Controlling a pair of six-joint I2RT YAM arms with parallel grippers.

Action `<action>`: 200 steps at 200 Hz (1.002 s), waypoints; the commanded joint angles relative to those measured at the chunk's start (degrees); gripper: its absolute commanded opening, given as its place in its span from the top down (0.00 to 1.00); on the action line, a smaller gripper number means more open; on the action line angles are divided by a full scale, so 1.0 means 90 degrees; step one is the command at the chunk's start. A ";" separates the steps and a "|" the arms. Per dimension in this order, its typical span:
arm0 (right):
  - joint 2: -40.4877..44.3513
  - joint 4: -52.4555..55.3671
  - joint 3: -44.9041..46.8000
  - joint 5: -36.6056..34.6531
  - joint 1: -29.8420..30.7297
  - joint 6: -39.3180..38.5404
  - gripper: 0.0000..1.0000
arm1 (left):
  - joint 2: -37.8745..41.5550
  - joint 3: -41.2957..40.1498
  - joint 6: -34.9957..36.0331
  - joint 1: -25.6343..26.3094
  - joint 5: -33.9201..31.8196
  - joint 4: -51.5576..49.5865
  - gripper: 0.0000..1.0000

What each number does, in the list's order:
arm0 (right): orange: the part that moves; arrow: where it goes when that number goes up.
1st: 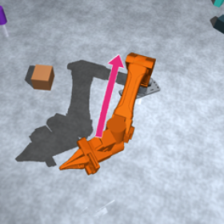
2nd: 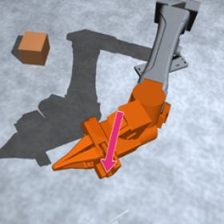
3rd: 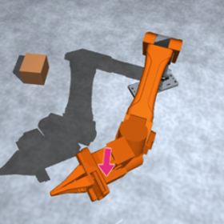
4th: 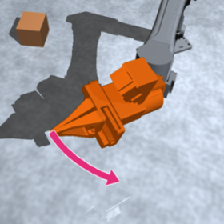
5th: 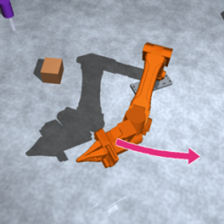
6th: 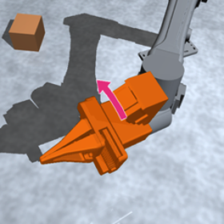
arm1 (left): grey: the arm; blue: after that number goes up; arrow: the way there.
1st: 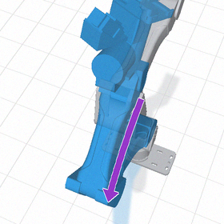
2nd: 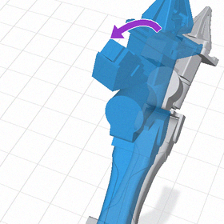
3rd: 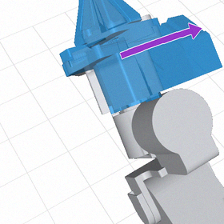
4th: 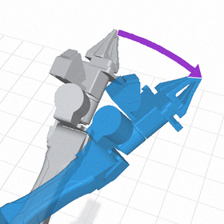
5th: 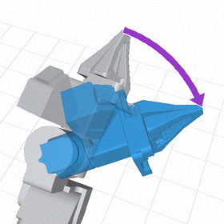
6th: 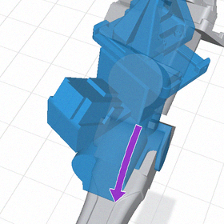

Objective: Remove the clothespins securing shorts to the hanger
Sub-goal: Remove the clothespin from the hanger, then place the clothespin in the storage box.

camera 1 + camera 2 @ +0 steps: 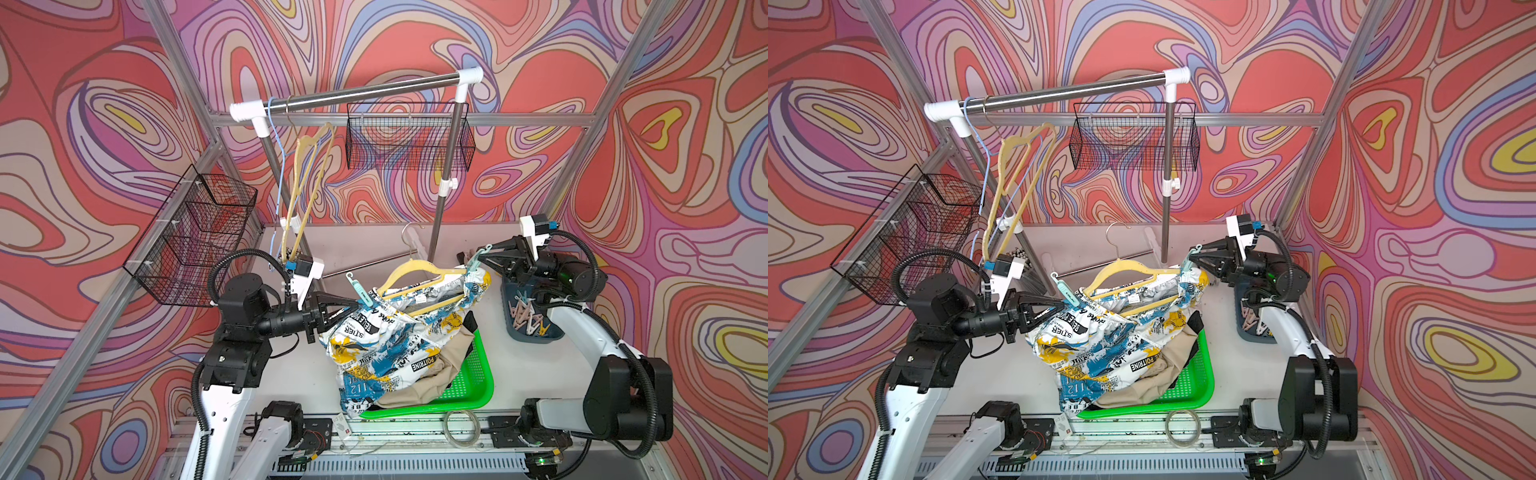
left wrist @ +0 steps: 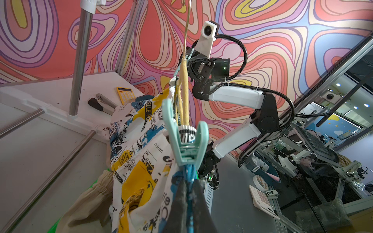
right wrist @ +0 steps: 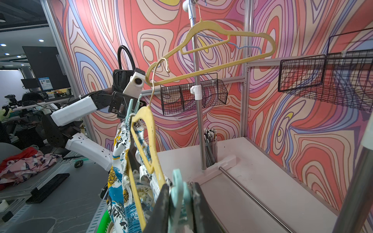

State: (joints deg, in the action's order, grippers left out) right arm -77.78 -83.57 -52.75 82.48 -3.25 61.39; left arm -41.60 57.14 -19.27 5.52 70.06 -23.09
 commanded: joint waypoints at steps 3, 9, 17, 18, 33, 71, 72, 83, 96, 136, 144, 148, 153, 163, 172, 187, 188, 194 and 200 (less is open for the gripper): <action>0.0099 -0.0186 -0.0267 -0.0065 -0.0068 0.0327 1.00 | 0.0101 -0.0031 0.0129 -0.0037 0.0182 0.0119 1.00; 0.0100 -0.0187 -0.0295 -0.0066 -0.0099 0.0383 1.00 | 0.0101 -0.0031 0.0129 -0.0042 0.0183 0.0119 1.00; 0.0112 -0.0179 -0.0337 -0.0075 -0.0149 0.0450 1.00 | 0.0098 -0.0031 0.0131 -0.0046 0.0170 0.0117 1.00; 0.0109 -0.0178 -0.0343 -0.0074 -0.0153 0.0457 1.00 | 0.0095 -0.0031 0.0130 -0.0042 0.0167 0.0120 1.00; 0.0092 -0.0174 -0.0426 -0.0089 -0.0284 0.0624 1.00 | 0.0091 -0.0031 0.0130 -0.0047 0.0168 0.0133 1.00; -0.0055 0.0291 -0.0697 -0.0432 -0.0838 0.1031 1.00 | 0.0101 -0.0041 0.0119 -0.0047 0.0183 0.0139 1.00; -0.0062 0.0350 -0.0714 -0.0433 -0.0849 0.1016 1.00 | 0.0101 -0.0046 0.0119 -0.0047 0.0184 0.0137 1.00; -0.0108 0.1035 -0.0779 -0.0564 -0.0984 0.0749 1.00 | 0.0111 -0.0050 0.0119 -0.0042 0.0174 0.0134 1.00; -0.0049 0.1905 -0.0718 -0.0737 -0.1106 0.0168 1.00 | 0.0120 -0.0051 0.0124 -0.0047 0.0163 0.0130 1.00; 0.0799 0.8741 -0.1438 -0.2606 -0.1107 -0.4599 1.00 | 0.0101 -0.0038 0.0138 -0.0047 0.0126 0.0134 1.00; 0.0836 0.9329 -0.1573 -0.3043 -0.1123 -0.4841 1.00 | 0.0089 -0.0031 0.0139 -0.0047 0.0124 0.0145 1.00; 0.0849 0.9701 -0.1668 -0.3331 -0.1129 -0.5015 1.00 | 0.0083 -0.0031 0.0139 -0.0047 0.0124 0.0139 1.00; 0.0844 1.0137 -0.1780 -0.3718 -0.1124 -0.5195 1.00 | 0.0073 -0.0031 0.0144 -0.0047 0.0121 0.0144 1.00; 0.0757 1.0761 -0.1936 -0.4242 -0.1124 -0.5317 1.00 | 0.0062 -0.0031 0.0149 -0.0047 0.0121 0.0156 1.00; 0.0683 1.1244 -0.2007 -0.4810 -0.1124 -0.5398 1.00 | 0.0051 -0.0031 0.0151 -0.0047 0.0125 0.0164 1.00; 0.0573 1.1800 -0.1964 -0.5563 -0.1124 -0.5409 1.00 | 0.0067 -0.0060 0.0139 -0.0047 0.0121 0.0206 1.00; 0.0569 1.1827 -0.1958 -0.5620 -0.1124 -0.5402 1.00 | 0.0065 -0.0060 0.0139 -0.0047 0.0118 0.0204 1.00; 0.0544 1.1970 -0.1891 -0.6004 -0.1121 -0.5362 1.00 | 0.0072 -0.0077 0.0134 -0.0047 0.0116 0.0211 1.00; 0.0514 1.2077 -0.1812 -0.6312 -0.1123 -0.5349 1.00 | 0.0081 -0.0089 0.0124 -0.0047 0.0118 0.0221 1.00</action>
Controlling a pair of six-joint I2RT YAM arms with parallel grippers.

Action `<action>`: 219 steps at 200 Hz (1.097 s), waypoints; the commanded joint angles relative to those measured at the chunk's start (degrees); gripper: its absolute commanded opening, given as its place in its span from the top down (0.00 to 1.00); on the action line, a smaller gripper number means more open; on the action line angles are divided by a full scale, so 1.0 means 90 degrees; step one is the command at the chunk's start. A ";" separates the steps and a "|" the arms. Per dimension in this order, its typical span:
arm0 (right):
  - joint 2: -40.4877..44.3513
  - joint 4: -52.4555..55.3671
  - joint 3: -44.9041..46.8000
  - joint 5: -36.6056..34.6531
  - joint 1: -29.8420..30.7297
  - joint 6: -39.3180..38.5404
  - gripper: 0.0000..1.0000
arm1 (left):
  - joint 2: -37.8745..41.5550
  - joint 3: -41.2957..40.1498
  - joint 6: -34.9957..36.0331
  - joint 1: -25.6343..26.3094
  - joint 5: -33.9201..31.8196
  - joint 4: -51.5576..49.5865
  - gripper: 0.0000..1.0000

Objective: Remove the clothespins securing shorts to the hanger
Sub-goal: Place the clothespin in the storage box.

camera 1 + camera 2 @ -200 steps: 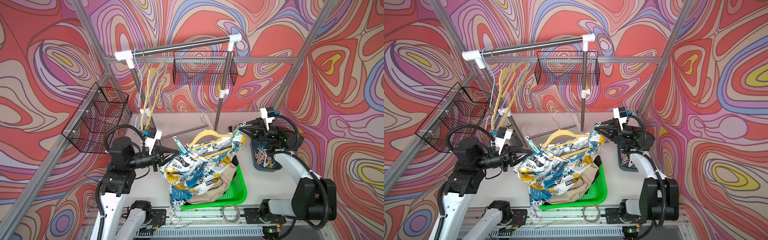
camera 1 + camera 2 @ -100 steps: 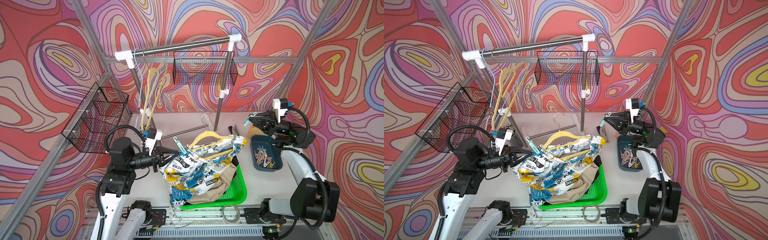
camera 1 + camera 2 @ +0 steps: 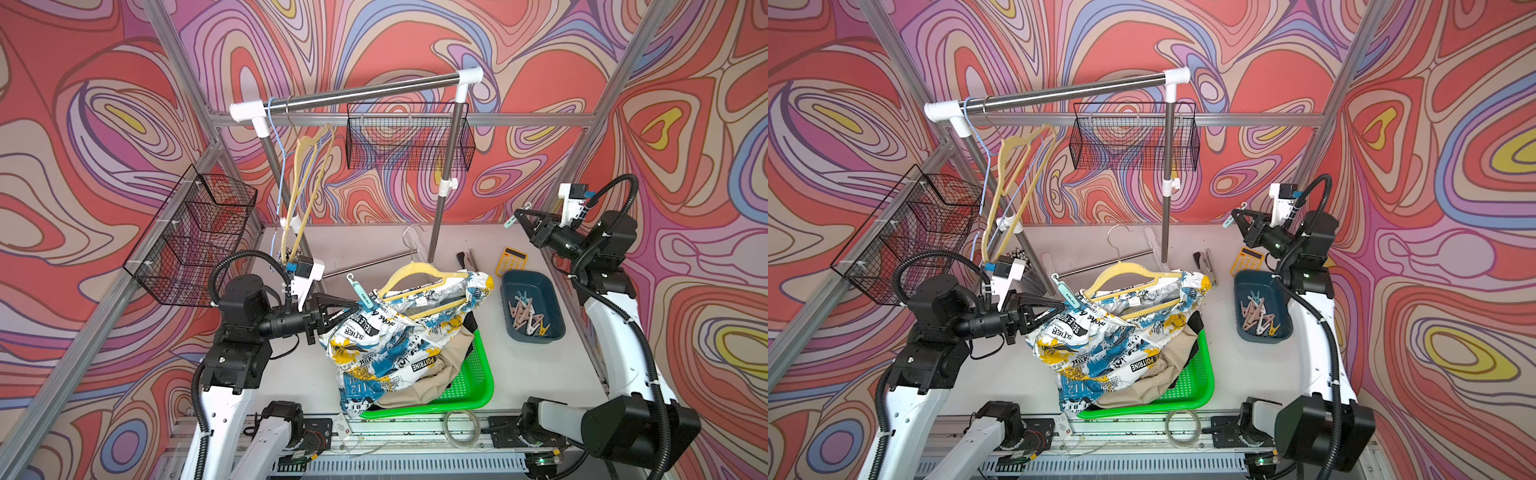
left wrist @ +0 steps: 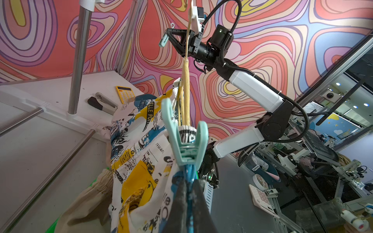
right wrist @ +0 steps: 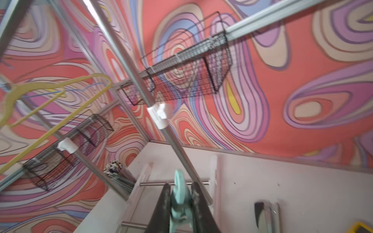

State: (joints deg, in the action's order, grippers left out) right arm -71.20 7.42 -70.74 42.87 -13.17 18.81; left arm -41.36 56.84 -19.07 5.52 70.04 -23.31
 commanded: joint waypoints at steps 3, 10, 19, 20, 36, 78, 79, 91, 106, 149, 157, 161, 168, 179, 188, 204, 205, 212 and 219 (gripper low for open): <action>-0.0239 0.2011 0.0230 -0.2033 -0.0021 -0.0611 1.00 | 0.0055 -0.0064 0.0093 -0.0047 0.0132 0.0244 1.00; -0.0314 0.2148 0.0329 -0.2406 -0.0021 -0.0615 1.00 | 0.0055 -0.0082 0.0065 -0.0047 0.0146 0.0271 1.00; -0.0463 0.2377 0.0423 -0.2930 -0.0021 -0.0683 1.00 | 0.0072 -0.0118 0.0029 -0.0047 0.0141 0.0317 1.00; -0.0485 0.2393 0.0440 -0.2978 -0.0021 -0.0693 1.00 | 0.0073 -0.0121 0.0024 -0.0047 0.0144 0.0326 1.00; -0.0849 0.2515 0.0679 -0.3592 -0.0021 -0.0781 1.00 | 0.0111 -0.0172 -0.0029 -0.0047 0.0135 0.0415 1.00; -0.1722 0.2433 0.1384 -0.4908 -0.0021 -0.0382 1.00 | 0.0150 -0.0297 -0.0166 -0.0049 0.0168 0.0567 1.00; -0.1730 0.2435 0.1399 -0.4938 -0.0021 -0.0376 1.00 | 0.0156 -0.0303 -0.0166 -0.0048 0.0163 0.0563 1.00; -0.1767 0.2318 0.1634 -0.5227 -0.0024 -0.0285 1.00 | 0.0193 -0.0328 -0.0147 -0.0047 0.0134 0.0532 1.00; -0.1800 0.2237 0.1841 -0.5387 -0.0076 -0.0144 1.00 | 0.0229 -0.0348 -0.0142 -0.0047 0.0127 0.0535 1.00; -0.2105 0.2459 0.1848 -0.5468 -0.0109 0.0074 0.96 | 0.0220 -0.0339 -0.0147 -0.0047 0.0146 0.0549 1.00; -0.2067 0.2470 0.1863 -0.5457 -0.0109 0.0103 0.91 | 0.0221 -0.0339 -0.0147 -0.0047 0.0150 0.0540 1.00; -0.2035 0.2481 0.1874 -0.5487 -0.0109 0.0118 0.86 | 0.0221 -0.0337 -0.0139 -0.0047 0.0146 0.0546 1.00; -0.1954 0.2464 0.1907 -0.5524 -0.0109 0.0125 0.79 | 0.0228 -0.0338 -0.0132 -0.0047 0.0138 0.0539 1.00; -0.1828 0.2458 0.1915 -0.5522 -0.0109 0.0114 0.72 | 0.0224 -0.0348 -0.0127 -0.0047 0.0136 0.0535 1.00; -0.1740 0.2472 0.1882 -0.5502 -0.0109 0.0127 0.63 | 0.0213 -0.0341 -0.0127 -0.0047 0.0122 0.0541 1.00; -0.1610 0.2562 0.1781 -0.5498 -0.0109 0.0124 0.51 | 0.0184 -0.0337 -0.0137 -0.0047 0.0150 0.0564 1.00; -0.1605 0.2573 0.1769 -0.5497 -0.0109 0.0126 0.51 | 0.0183 -0.0338 -0.0137 -0.0047 0.0149 0.0556 1.00; -0.1539 0.2616 0.1721 -0.5519 -0.0109 0.0122 0.47 | 0.0182 -0.0324 -0.0137 -0.0047 0.0152 0.0559 1.00; -0.1475 0.2695 0.1665 -0.5564 -0.0108 0.0131 0.42 | 0.0172 -0.0307 -0.0136 -0.0047 0.0151 0.0559 1.00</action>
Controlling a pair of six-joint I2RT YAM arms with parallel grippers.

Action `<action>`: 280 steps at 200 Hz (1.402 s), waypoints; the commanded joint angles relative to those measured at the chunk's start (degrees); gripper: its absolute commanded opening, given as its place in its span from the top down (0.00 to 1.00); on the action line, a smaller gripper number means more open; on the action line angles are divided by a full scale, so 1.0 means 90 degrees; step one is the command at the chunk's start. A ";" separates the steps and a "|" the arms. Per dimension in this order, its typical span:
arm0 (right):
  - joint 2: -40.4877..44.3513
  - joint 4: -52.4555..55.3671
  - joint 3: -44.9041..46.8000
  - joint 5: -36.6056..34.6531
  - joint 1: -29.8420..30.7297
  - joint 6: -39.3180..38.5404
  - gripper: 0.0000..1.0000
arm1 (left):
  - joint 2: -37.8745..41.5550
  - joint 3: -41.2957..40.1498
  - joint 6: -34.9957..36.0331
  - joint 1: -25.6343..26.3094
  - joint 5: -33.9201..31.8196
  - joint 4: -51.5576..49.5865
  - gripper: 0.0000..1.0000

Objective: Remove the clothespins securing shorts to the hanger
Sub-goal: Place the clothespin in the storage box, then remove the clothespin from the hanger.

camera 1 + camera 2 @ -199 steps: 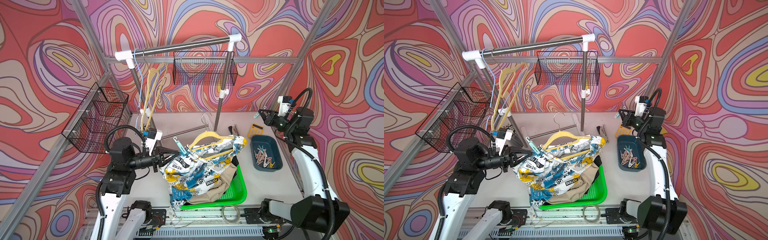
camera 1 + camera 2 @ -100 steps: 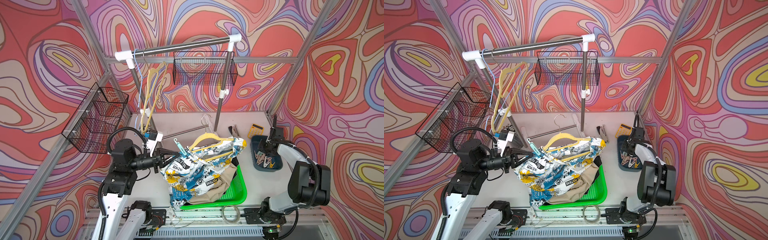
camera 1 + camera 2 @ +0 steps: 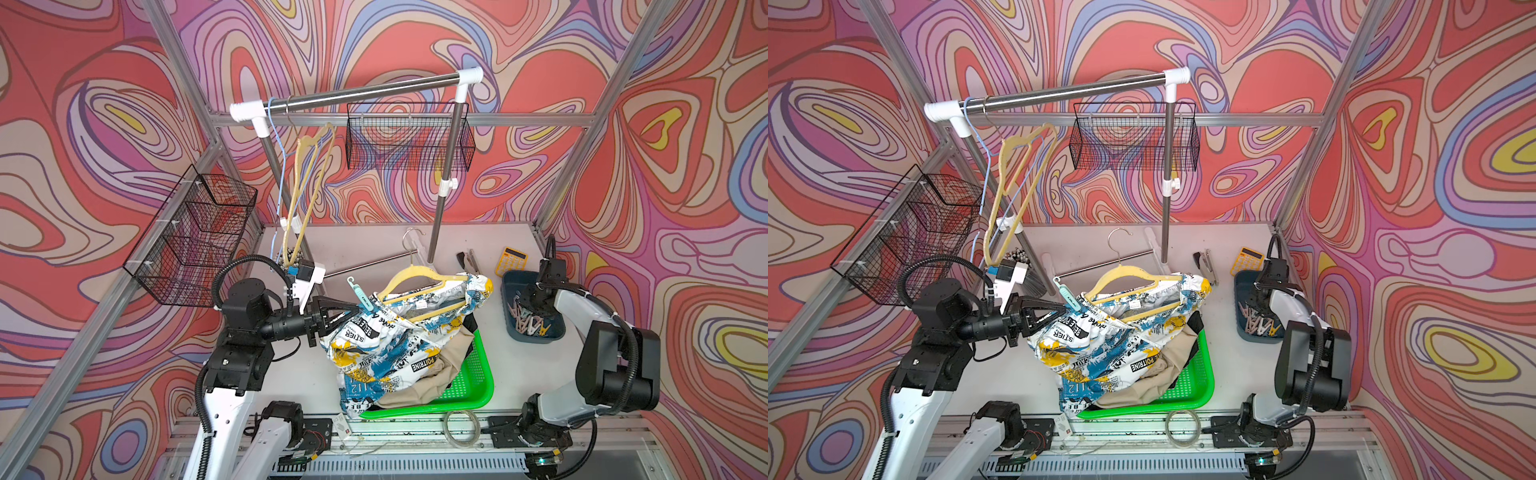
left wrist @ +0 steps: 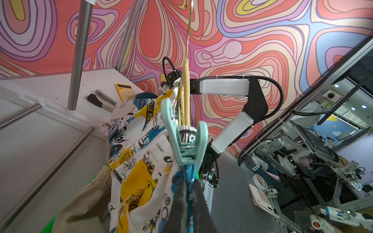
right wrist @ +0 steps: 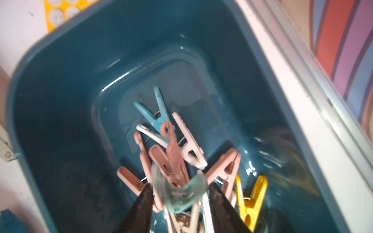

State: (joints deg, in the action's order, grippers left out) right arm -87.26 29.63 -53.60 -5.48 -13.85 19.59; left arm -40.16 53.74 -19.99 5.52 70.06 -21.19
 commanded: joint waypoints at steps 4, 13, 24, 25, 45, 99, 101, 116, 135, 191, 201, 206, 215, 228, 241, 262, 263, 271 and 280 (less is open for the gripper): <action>0.0354 0.0284 -0.0276 -0.0224 -0.0034 0.0056 0.37 | 0.0031 0.0045 -0.0035 -0.0047 0.0154 0.0331 1.00; 0.0458 0.0349 -0.0335 -0.0250 -0.0034 0.0049 0.29 | 0.0029 0.0055 -0.0035 -0.0047 0.0151 0.0323 1.00; 0.0576 0.0518 -0.0450 -0.0300 -0.0034 0.0063 0.25 | 0.0023 0.0065 -0.0035 -0.0047 0.0152 0.0326 1.00; 0.0585 0.0532 -0.0460 -0.0305 -0.0034 0.0066 0.25 | 0.0021 0.0065 -0.0035 -0.0047 0.0153 0.0324 1.00; 0.0964 0.0673 -0.0626 -0.0411 -0.0034 0.0034 0.25 | -0.0008 0.0091 -0.0043 -0.0047 0.0154 0.0326 1.00; 0.2135 0.0865 -0.1780 0.2891 0.0191 -0.0718 0.32 | -0.0204 0.0144 -0.0055 -0.0044 0.0244 0.0423 1.00; 0.2203 0.0782 -0.1774 0.3144 0.0215 -0.0731 0.33 | -0.0212 0.0143 -0.0055 -0.0046 0.0245 0.0421 1.00; 0.2624 -0.0113 -0.1667 0.4934 0.0526 -0.0677 0.38 | -0.0248 0.0116 -0.0094 -0.0047 0.0307 0.0481 1.00; 0.2911 -0.0756 -0.1731 0.5749 0.1448 -0.0916 0.38 | -0.0247 0.0057 -0.0167 -0.0042 0.0277 0.0582 1.00; 0.2673 -0.1758 -0.1904 0.7085 0.2864 -0.1288 0.36 | -0.0255 0.0045 -0.0355 0.0048 0.0426 0.0842 1.00; 0.2602 -0.1679 -0.1983 0.7196 0.2973 -0.1480 0.35 | -0.0257 0.0036 -0.0376 0.0088 0.0434 0.0841 1.00; 0.2557 -0.1627 -0.2025 0.7349 0.3023 -0.1582 0.35 | -0.0254 0.0035 -0.0380 0.0108 0.0435 0.0832 1.00; 0.2491 -0.1679 -0.2059 0.7574 0.3087 -0.1643 0.35 | -0.0254 0.0035 -0.0393 0.0145 0.0443 0.0839 1.00; 0.2381 -0.1732 -0.2067 0.7723 0.3218 -0.1738 0.35 | -0.0260 0.0026 -0.0416 0.0218 0.0436 0.0879 1.00; 0.2236 -0.1440 -0.2185 0.7678 0.3357 -0.2041 0.36 | -0.0281 0.0026 -0.0435 0.0288 0.0443 0.0925 1.00; 0.2038 -0.1163 -0.2344 0.7820 0.3616 -0.2394 0.36 | -0.0327 0.0036 -0.0440 0.0389 0.0424 0.0938 1.00; 0.2034 -0.1168 -0.2344 0.7832 0.3627 -0.2398 0.36 | -0.0330 0.0036 -0.0437 0.0391 0.0426 0.0938 1.00; 0.2013 -0.1184 -0.2345 0.7950 0.3691 -0.2464 0.37 | -0.0342 0.0038 -0.0426 0.0419 0.0409 0.0922 1.00; 0.2012 -0.1184 -0.2351 0.7991 0.3741 -0.2538 0.37 | -0.0351 0.0038 -0.0426 0.0423 0.0409 0.0902 1.00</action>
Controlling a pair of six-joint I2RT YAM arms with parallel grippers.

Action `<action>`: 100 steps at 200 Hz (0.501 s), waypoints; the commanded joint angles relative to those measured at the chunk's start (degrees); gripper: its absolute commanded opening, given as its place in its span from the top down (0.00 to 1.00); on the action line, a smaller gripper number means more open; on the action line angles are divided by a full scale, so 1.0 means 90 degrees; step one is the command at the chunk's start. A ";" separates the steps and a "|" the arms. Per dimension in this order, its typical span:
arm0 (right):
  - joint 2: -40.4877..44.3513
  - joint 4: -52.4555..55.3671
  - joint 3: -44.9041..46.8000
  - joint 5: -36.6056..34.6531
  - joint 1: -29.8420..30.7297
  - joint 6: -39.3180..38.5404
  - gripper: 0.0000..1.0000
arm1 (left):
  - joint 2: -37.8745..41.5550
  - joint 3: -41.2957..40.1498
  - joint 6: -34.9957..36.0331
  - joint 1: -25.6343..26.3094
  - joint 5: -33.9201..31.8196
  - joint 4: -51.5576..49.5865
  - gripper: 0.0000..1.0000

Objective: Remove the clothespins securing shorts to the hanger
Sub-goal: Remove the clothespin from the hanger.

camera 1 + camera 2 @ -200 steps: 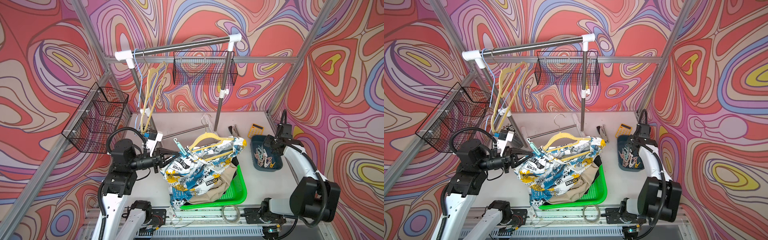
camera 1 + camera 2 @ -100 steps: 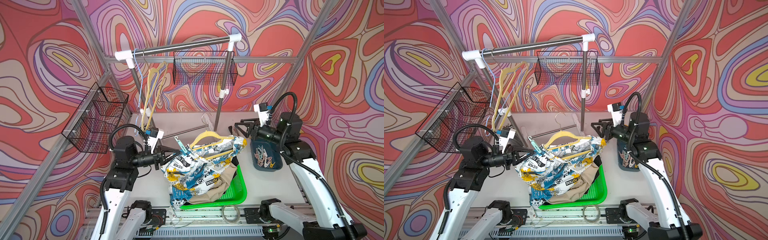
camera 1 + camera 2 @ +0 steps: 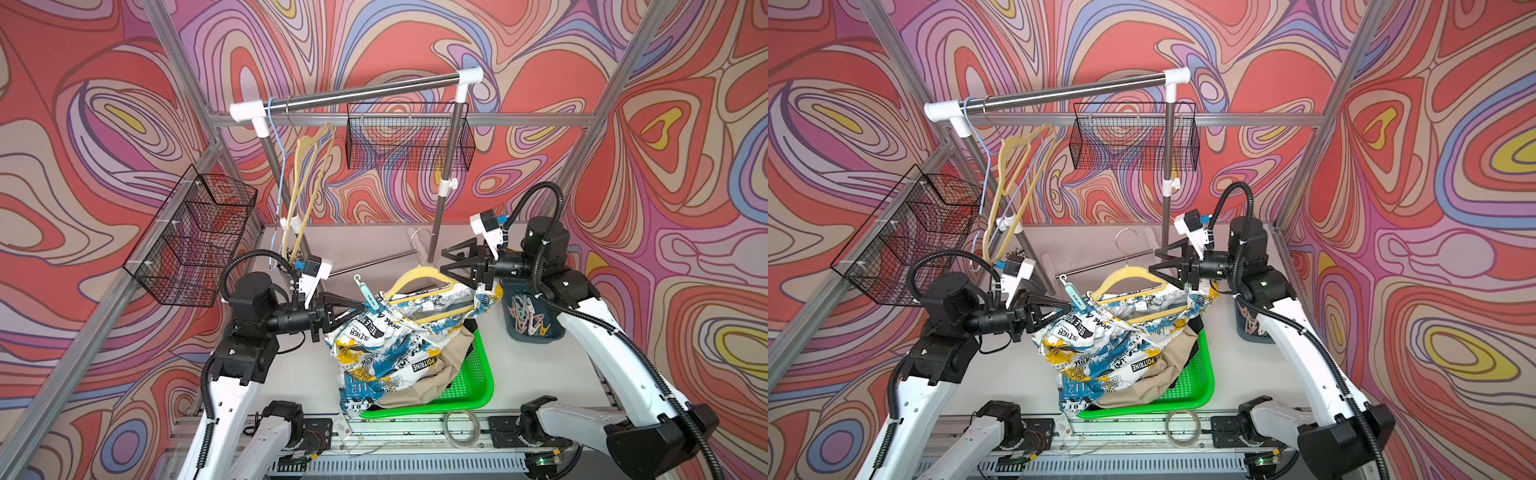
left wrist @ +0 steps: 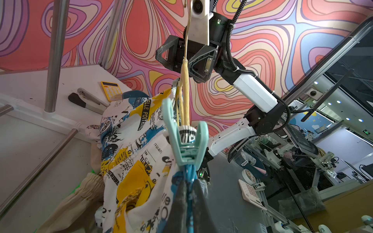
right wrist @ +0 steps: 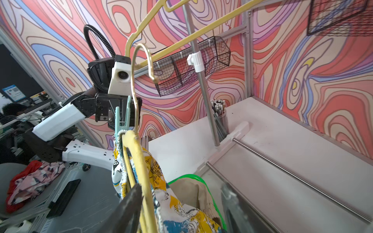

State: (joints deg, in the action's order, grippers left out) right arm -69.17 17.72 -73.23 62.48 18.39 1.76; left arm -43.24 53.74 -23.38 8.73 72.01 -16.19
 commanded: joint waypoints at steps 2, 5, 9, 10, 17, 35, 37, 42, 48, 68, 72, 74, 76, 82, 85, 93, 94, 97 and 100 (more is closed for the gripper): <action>0.0000 0.0133 -0.0165 0.0433 0.0167 -0.0562 0.38 | -0.0009 0.0036 -0.0044 0.0068 0.0188 0.0349 1.00; 0.0002 0.0123 -0.0167 0.0439 0.0169 -0.0557 0.38 | -0.0010 0.0037 -0.0036 0.0081 0.0183 0.0352 1.00; 0.0001 0.0111 -0.0167 0.0461 0.0182 -0.0565 0.39 | -0.0003 0.0035 -0.0034 0.0082 0.0179 0.0344 1.00; 0.0000 0.0111 -0.0166 0.0466 0.0178 -0.0566 0.39 | -0.0002 0.0035 -0.0037 0.0078 0.0176 0.0344 1.00; 0.0000 0.0112 -0.0162 0.0526 0.0197 -0.0592 0.40 | 0.0000 0.0026 -0.0025 0.0087 0.0173 0.0343 1.00; -0.0037 0.0206 -0.0203 0.0669 0.0254 -0.0674 0.43 | -0.0029 0.0026 -0.0020 0.0102 0.0173 0.0363 1.00; -0.0041 0.0209 -0.0208 0.0674 0.0259 -0.0681 0.43 | -0.0032 0.0026 -0.0018 0.0101 0.0168 0.0363 1.00; -0.0051 0.0207 -0.0212 0.0700 0.0275 -0.0686 0.44 | -0.0038 0.0026 -0.0021 0.0101 0.0173 0.0368 1.00; -0.0073 0.0186 -0.0215 0.0743 0.0287 -0.0698 0.46 | -0.0048 0.0026 -0.0020 0.0100 0.0180 0.0377 1.00; -0.0102 0.0173 -0.0230 0.0850 0.0337 -0.0711 0.50 | -0.0069 0.0022 -0.0020 0.0109 0.0183 0.0397 1.00; -0.0106 0.0162 -0.0221 0.0841 0.0348 -0.0711 0.51 | -0.0077 0.0012 -0.0020 0.0117 0.0176 0.0411 1.00; -0.0107 0.0154 -0.0215 0.0841 0.0356 -0.0712 0.52 | -0.0078 0.0008 -0.0027 0.0114 0.0174 0.0412 1.00; -0.0103 0.0152 -0.0221 0.0834 0.0363 -0.0710 0.53 | -0.0078 0.0006 -0.0029 0.0116 0.0180 0.0412 1.00; -0.0101 0.0156 -0.0223 0.0813 0.0392 -0.0709 0.55 | -0.0082 0.0001 -0.0037 0.0122 0.0176 0.0426 1.00; -0.0112 0.0160 -0.0236 0.0812 0.0393 -0.0713 0.56 | -0.0087 0.0002 -0.0039 0.0128 0.0173 0.0431 1.00; -0.0141 0.0189 -0.0260 0.0831 0.0417 -0.0744 0.56 | -0.0088 -0.0011 -0.0035 0.0131 0.0180 0.0431 1.00; -0.0139 0.0199 -0.0266 0.0831 0.0422 -0.0748 0.56 | -0.0088 -0.0012 -0.0037 0.0132 0.0181 0.0436 1.00; -0.0157 0.0215 -0.0282 0.0823 0.0434 -0.0761 0.56 | -0.0088 -0.0013 -0.0039 0.0133 0.0174 0.0440 1.00; -0.0163 0.0215 -0.0291 0.0824 0.0445 -0.0762 0.56 | -0.0079 -0.0014 -0.0039 0.0126 0.0173 0.0441 1.00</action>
State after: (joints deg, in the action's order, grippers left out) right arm -69.67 18.87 -74.13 68.25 21.50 -2.74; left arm -44.27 53.74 -23.42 9.45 71.99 -15.90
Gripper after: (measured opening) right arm 0.442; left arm 0.065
